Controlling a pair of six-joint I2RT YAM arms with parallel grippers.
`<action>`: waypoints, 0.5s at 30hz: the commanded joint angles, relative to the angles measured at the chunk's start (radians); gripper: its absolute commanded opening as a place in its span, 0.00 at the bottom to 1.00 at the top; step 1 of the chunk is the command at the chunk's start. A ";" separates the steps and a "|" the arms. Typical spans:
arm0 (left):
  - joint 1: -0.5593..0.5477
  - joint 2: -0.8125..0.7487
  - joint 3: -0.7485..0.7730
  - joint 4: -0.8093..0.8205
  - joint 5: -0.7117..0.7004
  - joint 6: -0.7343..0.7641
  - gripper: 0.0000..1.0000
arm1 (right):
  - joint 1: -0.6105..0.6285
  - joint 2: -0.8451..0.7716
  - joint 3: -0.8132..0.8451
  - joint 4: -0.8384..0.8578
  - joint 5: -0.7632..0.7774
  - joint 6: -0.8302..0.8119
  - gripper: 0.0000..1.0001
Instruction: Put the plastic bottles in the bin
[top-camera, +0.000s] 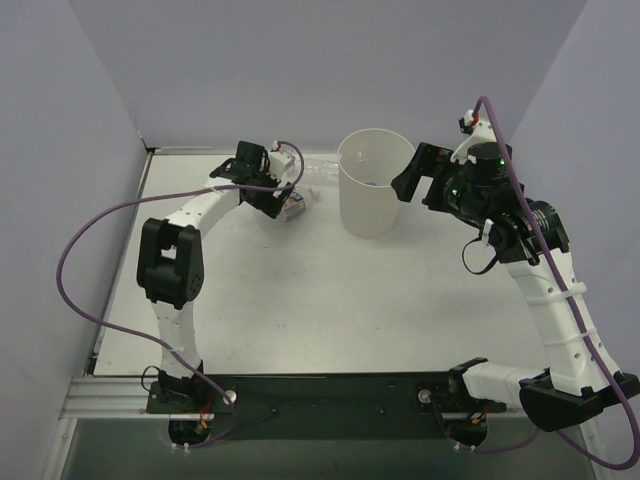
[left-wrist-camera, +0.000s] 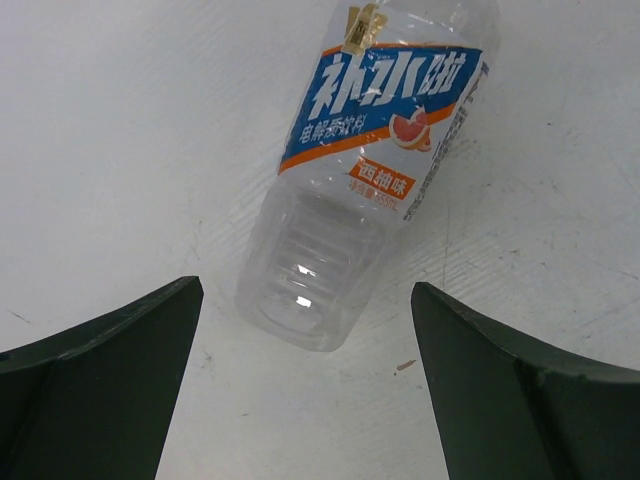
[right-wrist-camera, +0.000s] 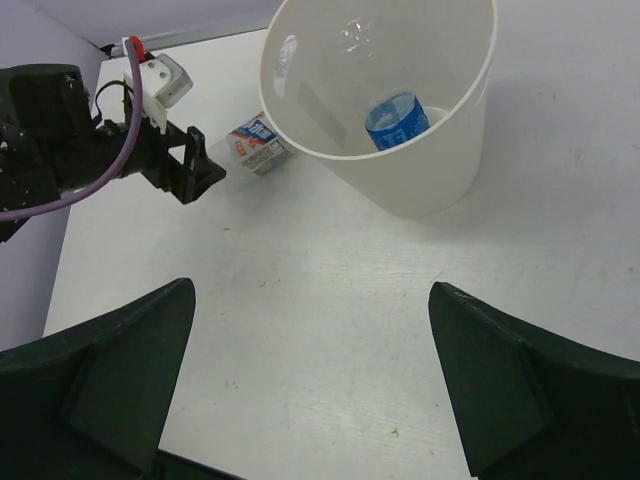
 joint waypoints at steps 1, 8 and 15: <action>0.015 0.063 0.070 -0.078 0.086 0.008 0.97 | 0.005 -0.008 0.000 0.010 0.014 -0.013 0.96; 0.025 0.099 0.041 -0.081 0.111 -0.028 0.93 | 0.001 0.019 0.020 0.008 0.023 -0.021 0.96; 0.025 -0.001 -0.045 -0.049 0.152 -0.122 0.62 | -0.004 0.021 -0.011 0.008 0.028 -0.007 0.95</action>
